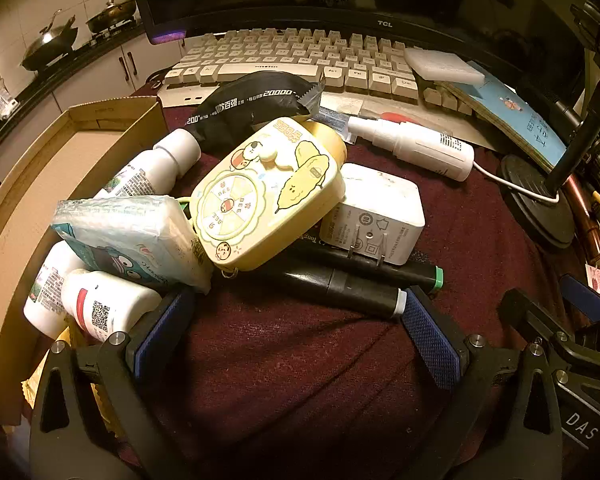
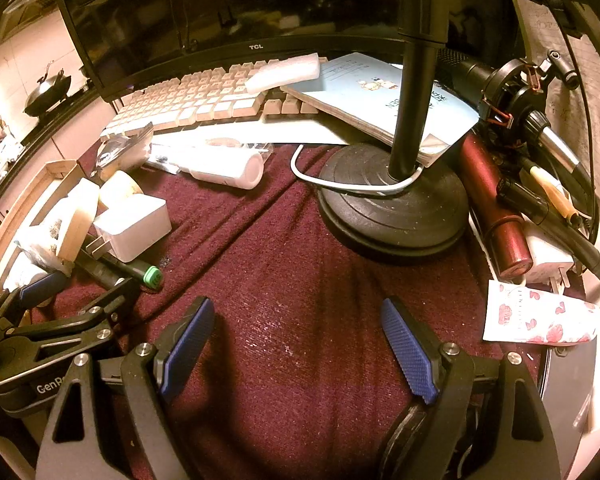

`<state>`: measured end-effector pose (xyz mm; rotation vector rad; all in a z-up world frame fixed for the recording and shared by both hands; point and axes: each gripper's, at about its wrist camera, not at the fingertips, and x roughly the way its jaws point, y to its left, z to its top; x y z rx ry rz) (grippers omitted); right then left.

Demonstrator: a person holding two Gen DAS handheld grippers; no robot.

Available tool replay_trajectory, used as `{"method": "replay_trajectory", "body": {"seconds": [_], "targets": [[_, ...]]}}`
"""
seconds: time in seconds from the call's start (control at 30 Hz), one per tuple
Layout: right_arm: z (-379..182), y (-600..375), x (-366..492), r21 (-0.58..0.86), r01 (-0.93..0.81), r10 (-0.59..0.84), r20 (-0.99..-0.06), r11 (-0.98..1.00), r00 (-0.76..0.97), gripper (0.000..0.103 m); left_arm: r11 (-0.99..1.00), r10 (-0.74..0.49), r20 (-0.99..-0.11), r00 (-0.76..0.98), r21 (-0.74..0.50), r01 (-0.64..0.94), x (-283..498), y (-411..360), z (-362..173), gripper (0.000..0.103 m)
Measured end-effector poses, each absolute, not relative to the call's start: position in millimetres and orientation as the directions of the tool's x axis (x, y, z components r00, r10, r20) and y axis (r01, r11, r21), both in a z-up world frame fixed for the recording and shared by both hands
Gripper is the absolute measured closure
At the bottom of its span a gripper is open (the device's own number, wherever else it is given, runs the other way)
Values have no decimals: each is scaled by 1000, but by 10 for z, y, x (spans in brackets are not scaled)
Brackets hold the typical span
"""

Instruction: Organize objects

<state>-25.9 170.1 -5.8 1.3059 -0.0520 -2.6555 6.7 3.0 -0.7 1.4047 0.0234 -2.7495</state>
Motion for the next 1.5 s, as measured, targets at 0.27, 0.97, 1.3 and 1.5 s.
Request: {"method": "replay_trajectory", "body": {"seconds": [0.27,0.97,1.3,1.5], "targets": [[61,1652,-185,108,159,-186,-750,-981,-635,17,-998,-41,-810,-585,11,55,48,33,-1,0],[231,1618,-93,121,179,-211,-711,-976,-670,17,-998,-42,-675,-737,-5,61,611,-311,819,6],[279,1610,-63,130,189,-225,-705,-973,-673,17,-995,-102,-757,-646,84,59,754,-747,737,7],[267,1586,-66,118,193,-218,-715,-974,-664,17,-992,-124,-798,-590,106,66,849,-851,518,7]]}}
